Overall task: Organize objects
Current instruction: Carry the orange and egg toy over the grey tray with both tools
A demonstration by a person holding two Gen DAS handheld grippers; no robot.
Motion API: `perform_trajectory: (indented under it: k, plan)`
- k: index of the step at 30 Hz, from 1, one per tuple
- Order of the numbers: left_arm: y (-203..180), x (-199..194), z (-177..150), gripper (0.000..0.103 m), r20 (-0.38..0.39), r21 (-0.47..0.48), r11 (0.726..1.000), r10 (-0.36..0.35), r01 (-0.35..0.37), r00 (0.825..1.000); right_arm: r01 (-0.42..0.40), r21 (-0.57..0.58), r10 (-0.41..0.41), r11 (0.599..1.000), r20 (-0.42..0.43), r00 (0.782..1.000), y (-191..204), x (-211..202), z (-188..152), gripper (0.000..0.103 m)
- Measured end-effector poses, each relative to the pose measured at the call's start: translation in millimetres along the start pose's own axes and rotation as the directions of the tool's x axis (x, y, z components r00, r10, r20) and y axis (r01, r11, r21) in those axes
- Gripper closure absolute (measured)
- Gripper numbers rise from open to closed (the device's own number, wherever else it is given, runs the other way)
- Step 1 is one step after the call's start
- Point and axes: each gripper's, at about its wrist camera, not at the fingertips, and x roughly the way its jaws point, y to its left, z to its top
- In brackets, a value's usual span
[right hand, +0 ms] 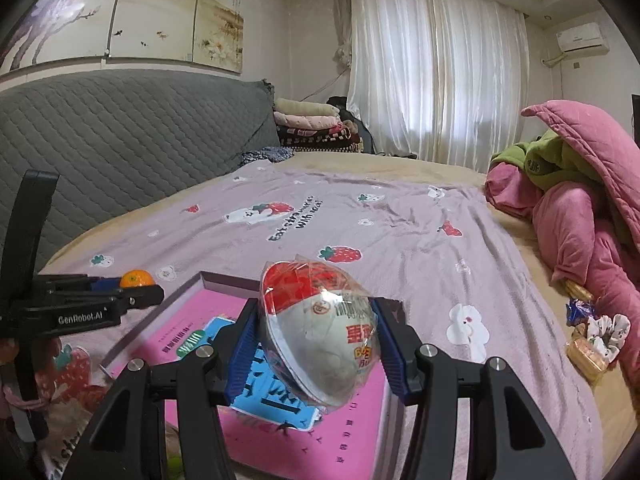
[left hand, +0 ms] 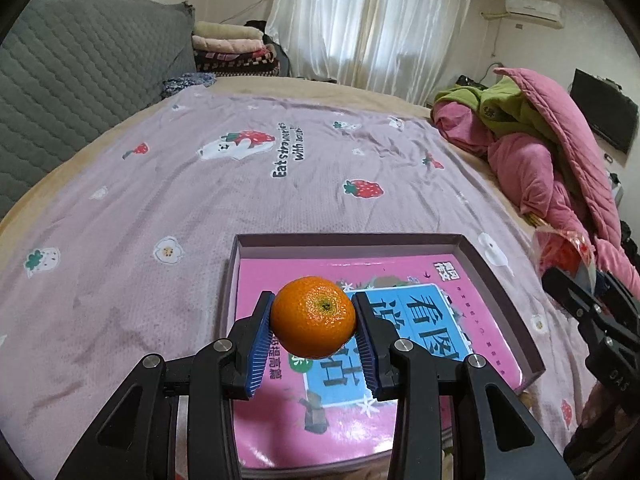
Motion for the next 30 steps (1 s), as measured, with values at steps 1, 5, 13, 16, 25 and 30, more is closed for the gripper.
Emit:
perform_trajectory:
  k: [1, 5, 13, 16, 25, 30]
  plan:
    - [-0.2, 3.7, -0.7, 0.064, -0.005, 0.002, 1.000, 0.002, -0.002, 1.000, 0.001, 0.005, -0.001, 1.000, -0.014, 1.000, -1.9, 3.1, -2.4, 0.048]
    - [-0.8, 18.4, -6.3, 0.063, -0.037, 0.007, 1.000, 0.007, -0.007, 0.999, -0.004, 0.024, 0.006, 1.000, -0.062, 0.998, -7.6, 13.9, -10.9, 0.048]
    - [3.7, 28.5, -9.5, 0.063, -0.056, 0.002, 1.000, 0.021, -0.021, 0.998, -0.009, 0.019, 0.012, 1.000, -0.130, 0.991, -5.7, 34.1, -26.2, 0.048]
    - [4.6, 31.9, -10.3, 0.063, -0.067, 0.004, 1.000, 0.023, -0.022, 0.998, -0.011, 0.012, 0.012, 1.000, -0.155, 0.988, -3.5, 41.7, -32.3, 0.048]
    - [11.2, 46.1, -15.8, 0.063, -0.126, -0.011, 1.000, 0.028, -0.029, 0.992, -0.014, 0.018, 0.017, 1.000, -0.209, 0.978, -3.1, 51.8, -40.5, 0.048]
    - [12.7, 49.6, -17.5, 0.063, -0.137, -0.012, 0.999, 0.030, -0.032, 0.990, -0.006, 0.021, 0.010, 1.000, -0.239, 0.971, -4.2, 57.7, -44.8, 0.048]
